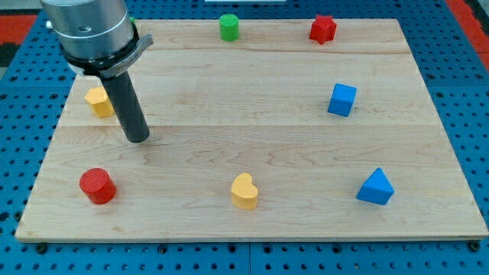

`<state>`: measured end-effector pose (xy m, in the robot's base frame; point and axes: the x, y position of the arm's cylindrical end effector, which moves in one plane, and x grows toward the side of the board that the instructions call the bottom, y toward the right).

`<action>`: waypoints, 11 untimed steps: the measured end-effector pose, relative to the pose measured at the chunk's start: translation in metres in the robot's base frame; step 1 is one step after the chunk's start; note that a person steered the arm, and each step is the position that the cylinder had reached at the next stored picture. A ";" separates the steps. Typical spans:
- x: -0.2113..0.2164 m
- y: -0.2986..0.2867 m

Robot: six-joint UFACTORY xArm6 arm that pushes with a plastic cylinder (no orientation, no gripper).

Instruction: Move the blue triangle towards the bottom center of the board

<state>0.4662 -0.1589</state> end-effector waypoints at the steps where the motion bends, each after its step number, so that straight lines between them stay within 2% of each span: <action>1: 0.000 0.000; 2: -0.001 0.076; 4: 0.000 0.310; 5: 0.043 0.382; 6: 0.089 0.386; 8: 0.076 0.247; 9: 0.078 0.272; 10: 0.103 0.328; 11: 0.127 0.308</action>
